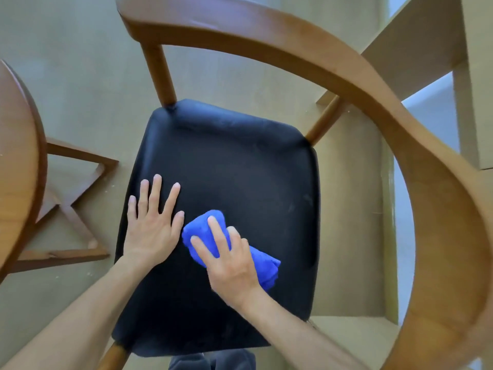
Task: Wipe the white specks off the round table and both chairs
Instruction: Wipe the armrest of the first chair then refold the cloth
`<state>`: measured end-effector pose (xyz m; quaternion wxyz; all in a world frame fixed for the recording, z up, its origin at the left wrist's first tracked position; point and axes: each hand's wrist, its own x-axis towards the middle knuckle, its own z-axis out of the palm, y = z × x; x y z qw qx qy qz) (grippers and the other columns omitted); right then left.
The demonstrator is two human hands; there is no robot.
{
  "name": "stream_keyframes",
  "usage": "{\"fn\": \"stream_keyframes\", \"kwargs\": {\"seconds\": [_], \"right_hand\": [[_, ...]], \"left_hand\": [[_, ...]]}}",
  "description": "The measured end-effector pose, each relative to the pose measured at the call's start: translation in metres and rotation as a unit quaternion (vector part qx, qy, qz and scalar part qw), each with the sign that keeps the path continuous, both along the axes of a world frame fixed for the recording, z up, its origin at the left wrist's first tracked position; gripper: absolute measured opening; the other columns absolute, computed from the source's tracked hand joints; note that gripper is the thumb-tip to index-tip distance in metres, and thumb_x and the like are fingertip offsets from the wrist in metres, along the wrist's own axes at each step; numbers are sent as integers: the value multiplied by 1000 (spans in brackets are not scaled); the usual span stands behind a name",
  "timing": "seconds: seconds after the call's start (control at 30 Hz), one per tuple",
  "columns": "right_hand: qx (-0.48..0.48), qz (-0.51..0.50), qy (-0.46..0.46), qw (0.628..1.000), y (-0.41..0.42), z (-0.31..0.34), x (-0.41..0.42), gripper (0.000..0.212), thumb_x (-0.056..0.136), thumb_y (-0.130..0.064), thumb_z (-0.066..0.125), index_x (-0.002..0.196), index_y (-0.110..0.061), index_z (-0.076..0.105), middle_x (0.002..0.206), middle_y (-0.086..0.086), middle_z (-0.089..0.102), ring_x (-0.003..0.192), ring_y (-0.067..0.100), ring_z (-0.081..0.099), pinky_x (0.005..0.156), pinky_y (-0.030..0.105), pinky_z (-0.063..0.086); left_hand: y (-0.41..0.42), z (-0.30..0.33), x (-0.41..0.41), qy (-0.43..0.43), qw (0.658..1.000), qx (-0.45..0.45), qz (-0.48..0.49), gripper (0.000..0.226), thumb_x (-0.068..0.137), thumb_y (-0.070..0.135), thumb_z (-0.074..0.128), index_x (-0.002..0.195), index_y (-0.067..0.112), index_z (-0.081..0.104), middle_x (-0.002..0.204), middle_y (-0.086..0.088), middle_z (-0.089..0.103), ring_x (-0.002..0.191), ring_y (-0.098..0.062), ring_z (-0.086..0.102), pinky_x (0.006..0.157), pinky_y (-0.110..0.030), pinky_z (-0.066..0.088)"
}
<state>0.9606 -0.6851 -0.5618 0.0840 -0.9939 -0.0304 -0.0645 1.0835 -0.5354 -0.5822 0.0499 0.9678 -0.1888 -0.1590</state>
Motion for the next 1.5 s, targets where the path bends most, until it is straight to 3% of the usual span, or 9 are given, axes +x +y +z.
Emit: {"fn": "stream_keyframes", "kwargs": {"seconds": [0.1,0.3,0.47,0.57,0.7,1.0,1.17,1.4,1.5], "right_hand": [[-6,97,-21,995,-15,3,-10,34,92,-5,48,114,-24,67,137,16,52,87,36,61,64,40,46],[-35,-46,77,995,-21,9,5,62,74,-41,65,134,-35,50,148,21,42,113,40,55,81,49,48],[-30,-86,93,991,-10,0,-2,68,79,-59,57,142,-36,42,143,24,46,107,38,55,78,49,47],[-3,-68,45,997,-19,-8,4,54,86,-46,60,138,-36,47,136,21,45,95,35,55,72,43,46],[5,-4,15,1000,-38,-11,9,72,75,-16,66,140,-36,43,132,20,42,86,32,54,70,39,44],[0,-8,10,1000,-39,-12,9,75,73,-13,70,140,-36,45,132,21,51,97,33,56,80,42,44],[-27,40,-26,998,-82,-11,22,72,73,0,57,135,-36,49,126,20,52,82,34,55,67,38,40],[28,-293,23,956,-192,-5,53,60,79,2,58,136,-16,52,114,27,52,87,45,52,73,50,51],[7,-235,3,972,-146,-8,42,61,74,-3,49,133,-19,49,107,24,53,72,37,51,60,42,51]], "left_hand": [[1,-1,2,-6,1000,5,-5,64,92,48,21,152,25,18,161,-9,8,147,-31,5,114,-54,16],[0,-4,0,-13,1000,14,9,65,92,48,20,152,26,15,161,-8,4,148,-27,-2,115,-50,7],[1,-5,-1,-19,1000,20,10,65,92,48,20,153,28,12,162,-6,1,148,-26,-3,116,-49,5],[2,-5,-1,-13,1000,22,15,65,92,50,18,152,29,7,162,-5,-2,148,-24,-7,117,-47,3],[0,-4,-1,-13,1000,18,16,64,92,50,16,151,31,3,162,-4,-3,148,-23,-9,117,-47,1],[-1,-2,0,-3,1000,25,19,66,90,52,12,152,31,1,161,-3,-7,147,-22,-13,118,-47,1],[1,0,1,10,999,27,19,68,87,56,7,151,35,-2,161,0,-12,147,-20,-16,118,-44,-3],[0,-4,-1,-3,1000,8,20,66,89,54,11,151,35,0,161,-2,-9,147,-21,-16,117,-45,-4],[0,-5,-1,-11,1000,7,16,65,90,53,13,152,34,3,161,-3,-8,147,-22,-14,117,-47,-2]]}}
